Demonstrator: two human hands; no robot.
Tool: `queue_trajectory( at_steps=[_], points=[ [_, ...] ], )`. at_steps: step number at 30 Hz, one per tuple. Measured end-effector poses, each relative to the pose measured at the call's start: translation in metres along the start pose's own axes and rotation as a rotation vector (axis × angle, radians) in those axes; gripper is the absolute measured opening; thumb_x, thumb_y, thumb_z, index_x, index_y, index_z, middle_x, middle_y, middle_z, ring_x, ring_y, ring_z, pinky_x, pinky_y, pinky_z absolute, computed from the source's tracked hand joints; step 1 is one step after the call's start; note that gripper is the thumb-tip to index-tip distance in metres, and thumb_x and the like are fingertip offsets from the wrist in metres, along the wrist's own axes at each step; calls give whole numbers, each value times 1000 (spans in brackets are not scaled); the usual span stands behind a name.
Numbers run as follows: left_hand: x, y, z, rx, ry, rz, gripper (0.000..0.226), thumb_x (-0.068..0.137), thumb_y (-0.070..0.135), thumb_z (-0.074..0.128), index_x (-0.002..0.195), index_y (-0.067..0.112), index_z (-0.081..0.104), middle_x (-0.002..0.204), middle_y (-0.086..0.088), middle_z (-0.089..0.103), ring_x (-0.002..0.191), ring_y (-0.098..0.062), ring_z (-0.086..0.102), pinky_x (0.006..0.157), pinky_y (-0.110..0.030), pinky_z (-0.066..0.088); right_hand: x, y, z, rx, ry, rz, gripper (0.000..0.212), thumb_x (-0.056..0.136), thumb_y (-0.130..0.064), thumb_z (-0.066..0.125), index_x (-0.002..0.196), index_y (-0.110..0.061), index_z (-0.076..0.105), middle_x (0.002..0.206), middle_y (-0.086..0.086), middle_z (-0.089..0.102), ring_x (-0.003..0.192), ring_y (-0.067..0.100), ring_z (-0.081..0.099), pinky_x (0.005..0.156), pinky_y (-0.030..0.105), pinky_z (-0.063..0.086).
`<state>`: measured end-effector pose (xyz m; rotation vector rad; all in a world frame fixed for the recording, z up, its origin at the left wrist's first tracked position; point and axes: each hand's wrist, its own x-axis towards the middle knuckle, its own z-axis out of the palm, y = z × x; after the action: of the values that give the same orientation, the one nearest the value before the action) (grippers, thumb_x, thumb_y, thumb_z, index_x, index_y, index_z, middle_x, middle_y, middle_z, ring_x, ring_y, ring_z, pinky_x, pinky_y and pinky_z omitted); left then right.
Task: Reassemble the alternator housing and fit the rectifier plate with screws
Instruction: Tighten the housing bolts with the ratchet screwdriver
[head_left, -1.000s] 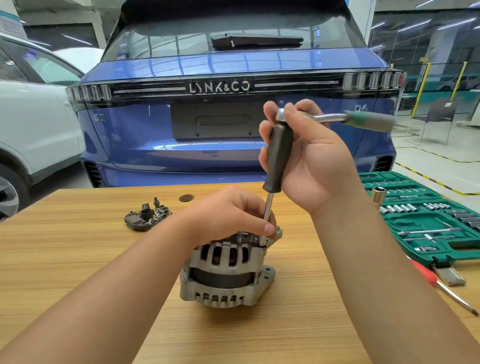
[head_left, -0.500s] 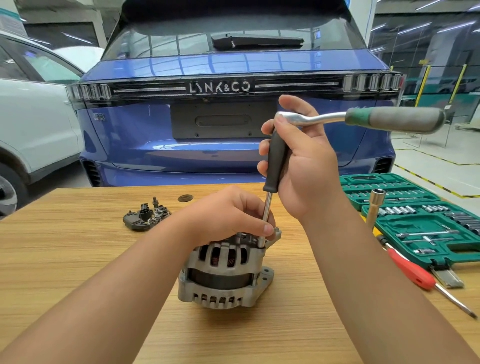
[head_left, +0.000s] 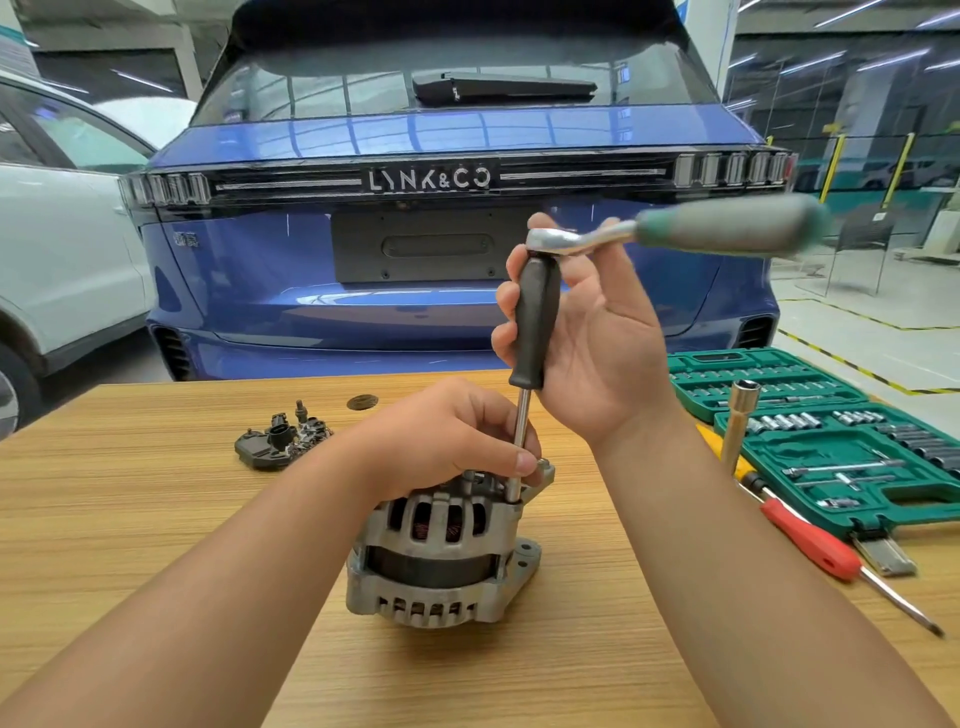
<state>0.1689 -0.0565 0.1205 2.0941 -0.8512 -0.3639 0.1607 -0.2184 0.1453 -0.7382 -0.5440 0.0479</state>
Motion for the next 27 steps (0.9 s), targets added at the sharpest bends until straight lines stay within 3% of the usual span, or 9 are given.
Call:
queue_trajectory(
  at_steps=[4,6,8,9,11,14,18,22,27],
  points=[
    [0,2,2,60,-2,-10,10,87,33,72,86,42,76,95,13,77,92,-4,72,91,-38,51,1,-1,7,-464,339,-190,24,89,-35,73,102,-18,64,72,-12,53,65,8,48,62,26,39],
    [-1,4,2,91,-10,-10,18,92,29,72,86,46,75,94,17,77,89,1,71,85,-32,49,1,-2,9,-529,416,-213,10,91,-32,72,85,-24,73,70,-12,56,63,6,49,63,27,39],
    [-1,4,2,111,-3,-6,21,93,26,72,86,45,76,94,16,77,90,0,71,85,-32,50,-1,-8,10,-345,355,-63,20,94,-35,63,79,-26,72,75,-8,60,62,7,49,66,29,37],
    [-1,3,2,118,3,-4,20,93,26,72,87,44,77,94,16,77,91,-2,71,88,-34,51,-2,-13,10,-193,290,40,19,93,-39,60,87,-23,70,79,-6,62,63,9,48,68,29,36],
    [-1,3,2,117,-2,-2,15,92,29,73,88,43,76,94,16,77,91,-2,70,90,-37,52,-2,-20,6,18,188,198,38,85,-44,58,106,-12,64,82,-8,64,65,11,44,69,29,35],
    [-2,3,1,105,-13,3,10,85,37,71,86,46,76,94,17,76,90,-1,70,89,-36,51,-3,-21,1,-1,81,231,41,83,-40,60,116,-16,55,84,-11,61,71,10,48,68,26,37],
    [-1,0,1,80,-20,11,10,82,37,72,86,45,76,95,16,77,92,-4,71,93,-41,53,-4,-18,2,50,25,203,39,78,-22,68,114,-20,53,92,-10,65,79,8,58,75,23,39],
    [-2,-1,-1,21,-27,30,14,85,27,73,85,41,77,94,13,78,92,-5,73,88,-35,50,-6,-6,8,33,-14,48,37,82,-11,64,113,-32,59,110,0,71,84,14,68,71,27,51],
    [-1,0,-1,12,-19,15,18,89,20,75,86,37,77,95,10,78,93,-7,73,89,-34,51,-5,8,11,-527,139,-372,42,96,3,54,113,-35,61,104,0,69,76,13,64,65,29,53]
  ],
)
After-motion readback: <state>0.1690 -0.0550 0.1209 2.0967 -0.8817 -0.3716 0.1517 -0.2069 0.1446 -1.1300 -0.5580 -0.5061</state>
